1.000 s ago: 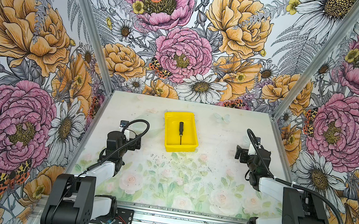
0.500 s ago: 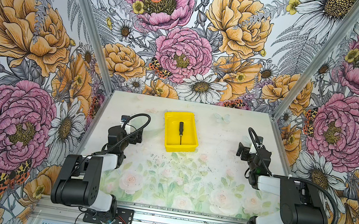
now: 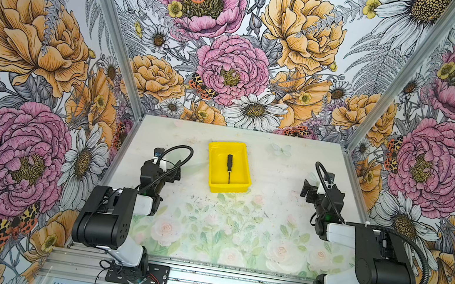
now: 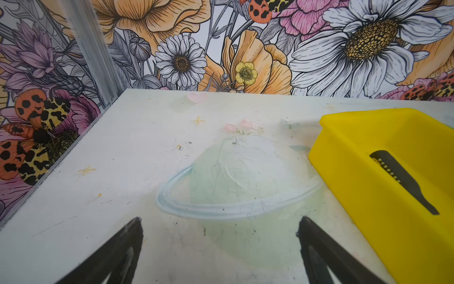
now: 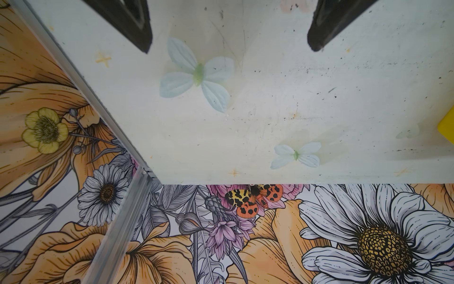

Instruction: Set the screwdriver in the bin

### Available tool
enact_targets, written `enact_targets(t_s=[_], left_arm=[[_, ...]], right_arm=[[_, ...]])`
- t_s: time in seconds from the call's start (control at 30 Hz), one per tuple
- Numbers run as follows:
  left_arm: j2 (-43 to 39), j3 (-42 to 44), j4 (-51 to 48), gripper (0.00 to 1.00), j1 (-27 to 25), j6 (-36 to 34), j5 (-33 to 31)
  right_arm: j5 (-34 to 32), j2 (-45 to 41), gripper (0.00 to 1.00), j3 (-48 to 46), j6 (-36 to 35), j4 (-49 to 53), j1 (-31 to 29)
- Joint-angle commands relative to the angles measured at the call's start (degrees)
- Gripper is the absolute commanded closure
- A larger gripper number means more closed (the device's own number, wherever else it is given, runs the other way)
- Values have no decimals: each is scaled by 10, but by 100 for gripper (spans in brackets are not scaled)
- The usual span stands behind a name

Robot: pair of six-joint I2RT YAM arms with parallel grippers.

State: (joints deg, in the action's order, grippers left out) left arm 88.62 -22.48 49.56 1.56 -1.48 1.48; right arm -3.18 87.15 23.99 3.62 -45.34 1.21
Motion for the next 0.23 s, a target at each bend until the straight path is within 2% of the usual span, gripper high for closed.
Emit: enact_targets(t_s=[0.0, 0.2], left_arm=[[1, 5, 34, 1, -2, 3, -14], [1, 5, 30, 1, -1, 4, -13]], right_arm=[[-5, 6, 1, -6, 9, -21, 2], [-6, 5, 1, -5, 9, -20, 3]])
